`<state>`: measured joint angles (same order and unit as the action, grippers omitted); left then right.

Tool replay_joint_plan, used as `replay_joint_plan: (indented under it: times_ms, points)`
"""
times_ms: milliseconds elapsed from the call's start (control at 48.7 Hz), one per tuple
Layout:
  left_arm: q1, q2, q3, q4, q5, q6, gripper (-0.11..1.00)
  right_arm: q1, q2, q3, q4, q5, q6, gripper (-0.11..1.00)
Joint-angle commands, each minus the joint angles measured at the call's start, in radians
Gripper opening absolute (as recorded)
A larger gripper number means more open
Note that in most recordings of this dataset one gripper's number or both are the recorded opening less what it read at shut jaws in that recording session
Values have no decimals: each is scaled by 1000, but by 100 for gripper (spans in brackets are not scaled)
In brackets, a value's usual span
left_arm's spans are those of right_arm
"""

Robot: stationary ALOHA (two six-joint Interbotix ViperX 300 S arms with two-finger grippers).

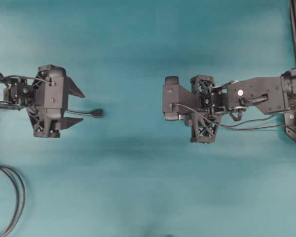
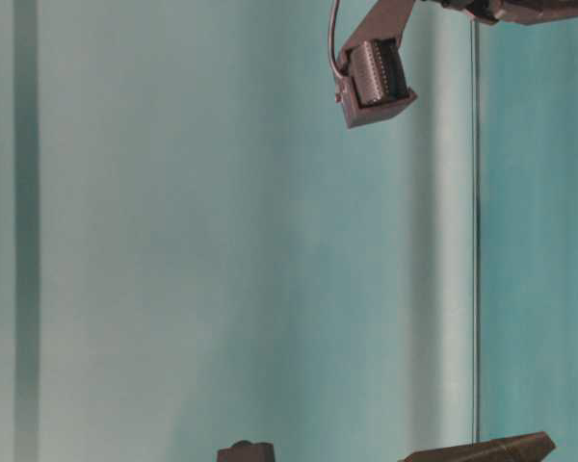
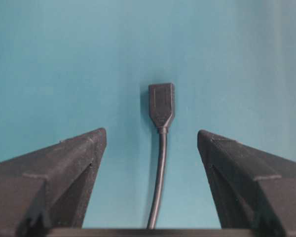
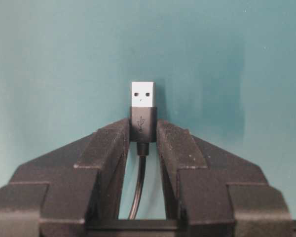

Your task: Insert the USB using both arms.

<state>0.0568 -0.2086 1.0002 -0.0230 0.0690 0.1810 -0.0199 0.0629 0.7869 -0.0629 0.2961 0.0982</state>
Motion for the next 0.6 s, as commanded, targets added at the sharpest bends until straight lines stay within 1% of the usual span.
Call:
replay_joint_plan:
  times_ms: [0, 123, 575]
  points:
    - [0, -2, -18, 3, -11, 15, 86, -8, 29, -15, -3, -18, -2, 24]
    - [2, 11, -21, 2, -11, 15, 86, -8, 31, -15, -3, -18, -5, 22]
    - [2, 78, -46, 3, -11, 15, 85, -8, 31, -18, -5, -17, 0, 22]
